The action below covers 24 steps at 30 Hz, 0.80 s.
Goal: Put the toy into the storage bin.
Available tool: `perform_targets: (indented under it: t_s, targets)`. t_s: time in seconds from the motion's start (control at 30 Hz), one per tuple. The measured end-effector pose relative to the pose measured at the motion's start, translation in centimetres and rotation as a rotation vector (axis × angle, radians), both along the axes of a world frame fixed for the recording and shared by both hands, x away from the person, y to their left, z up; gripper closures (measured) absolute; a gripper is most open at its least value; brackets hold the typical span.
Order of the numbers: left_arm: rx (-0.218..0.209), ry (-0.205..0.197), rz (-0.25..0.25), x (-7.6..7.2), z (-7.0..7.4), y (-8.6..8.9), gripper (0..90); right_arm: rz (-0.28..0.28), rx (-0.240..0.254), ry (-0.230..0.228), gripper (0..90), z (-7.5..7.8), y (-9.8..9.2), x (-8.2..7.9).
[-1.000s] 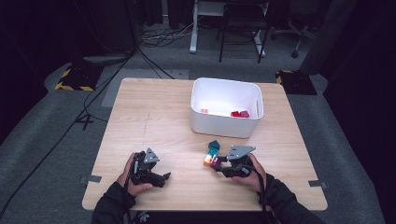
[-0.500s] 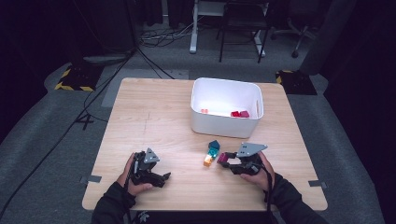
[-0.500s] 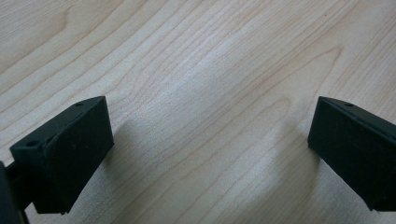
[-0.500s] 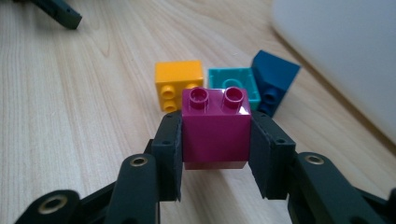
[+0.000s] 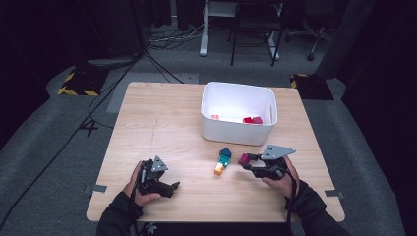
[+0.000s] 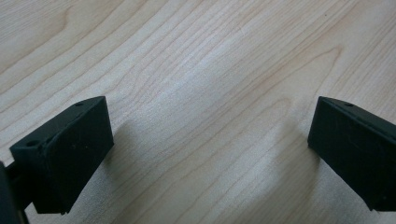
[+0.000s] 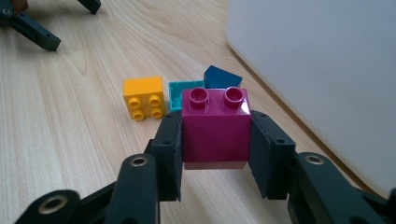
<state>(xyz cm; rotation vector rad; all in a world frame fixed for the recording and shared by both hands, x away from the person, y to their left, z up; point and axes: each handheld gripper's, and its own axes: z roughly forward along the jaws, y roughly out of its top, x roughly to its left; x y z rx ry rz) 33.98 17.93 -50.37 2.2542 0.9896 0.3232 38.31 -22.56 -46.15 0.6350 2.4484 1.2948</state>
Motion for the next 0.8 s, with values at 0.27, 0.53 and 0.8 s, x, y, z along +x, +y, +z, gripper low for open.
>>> perform_targets:
  t_s: [0.27, 0.53, 0.8]
  targets:
    - [0.001, 0.0, 0.001, 0.0, 0.0, 0.0, 0.3, -0.028, 0.024, -0.018, 59.4, 1.3, -0.6, 0.1]
    - [0.008, -0.015, 0.004, 0.1, 0.0, 0.0, 0.3, -0.046, 0.062, -0.038, 59.4, 3.6, -1.4, 0.6]
    - [0.006, -0.014, 0.003, 0.1, 0.0, 0.0, 0.3, -0.085, 0.06, -0.109, 59.4, 7.4, -2.2, 1.2]
